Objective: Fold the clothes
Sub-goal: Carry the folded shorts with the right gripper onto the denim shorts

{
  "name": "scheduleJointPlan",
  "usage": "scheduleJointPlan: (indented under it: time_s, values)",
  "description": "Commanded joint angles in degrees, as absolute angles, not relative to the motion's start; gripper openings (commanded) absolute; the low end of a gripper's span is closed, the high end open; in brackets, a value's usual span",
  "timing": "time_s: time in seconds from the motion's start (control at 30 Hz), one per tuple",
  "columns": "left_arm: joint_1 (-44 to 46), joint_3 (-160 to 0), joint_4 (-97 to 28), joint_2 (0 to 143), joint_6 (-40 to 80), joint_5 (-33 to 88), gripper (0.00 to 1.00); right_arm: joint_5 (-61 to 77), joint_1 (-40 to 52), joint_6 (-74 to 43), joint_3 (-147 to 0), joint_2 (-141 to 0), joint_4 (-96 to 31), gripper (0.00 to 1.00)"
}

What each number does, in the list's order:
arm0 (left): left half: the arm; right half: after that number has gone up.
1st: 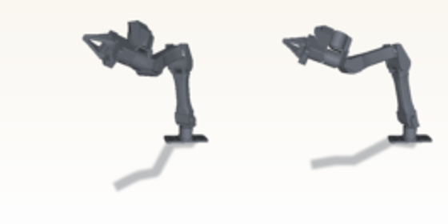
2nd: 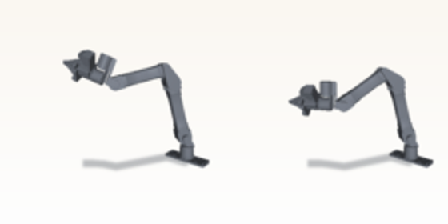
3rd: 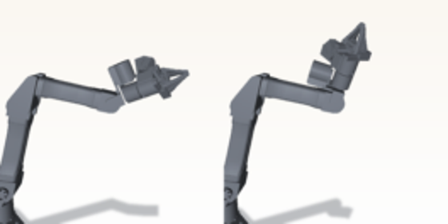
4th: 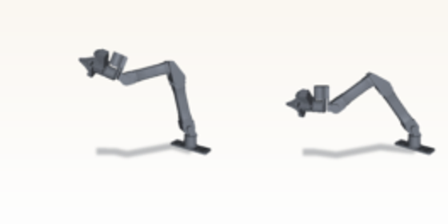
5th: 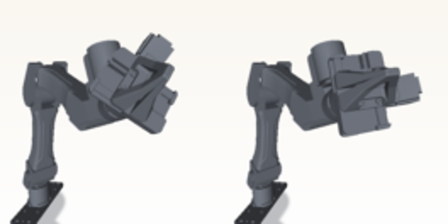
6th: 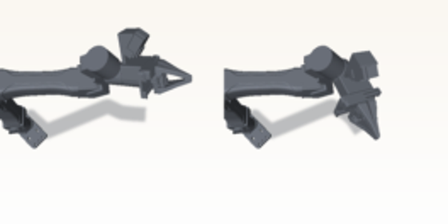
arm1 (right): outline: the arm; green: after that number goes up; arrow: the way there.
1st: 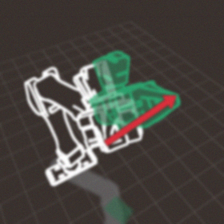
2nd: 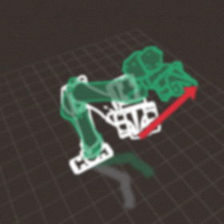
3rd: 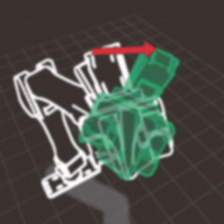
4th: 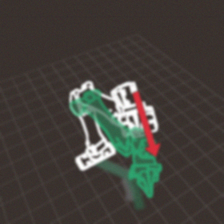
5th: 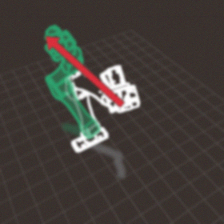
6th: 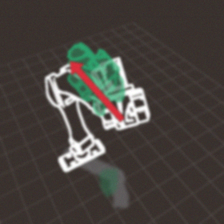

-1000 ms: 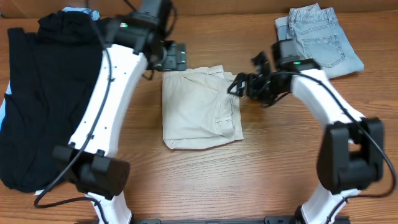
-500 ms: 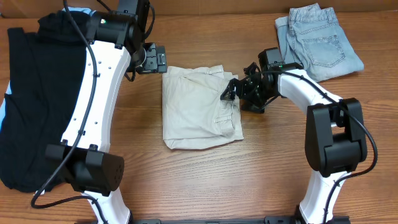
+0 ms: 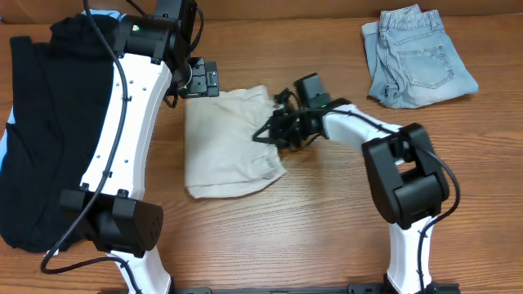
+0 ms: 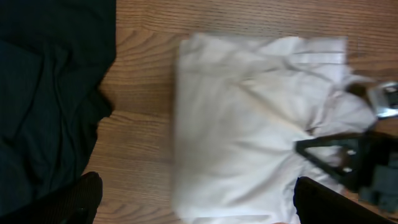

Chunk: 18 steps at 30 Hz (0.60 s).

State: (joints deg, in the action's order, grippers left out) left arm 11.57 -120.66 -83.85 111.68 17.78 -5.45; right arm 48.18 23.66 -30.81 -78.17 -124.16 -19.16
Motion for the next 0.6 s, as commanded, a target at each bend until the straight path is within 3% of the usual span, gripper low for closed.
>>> scheduleJointPlan:
  time_s: [0.0,0.23,0.57]
  values:
    - [11.60,-120.70,-83.96,112.22,16.67,-6.20,1.00,54.48,23.83,-34.79,-77.91,-124.11,-14.24,0.04]
    - [11.53,-120.70,-83.85,112.22,16.69,-7.68,1.00,62.02,20.67,-42.96,-79.83,-123.66,-2.90,0.04]
    - [11.53,-120.70,-83.35,112.22,16.73,-10.94,1.00,62.96,6.85,-69.08,-80.27,-117.64,27.40,0.04]
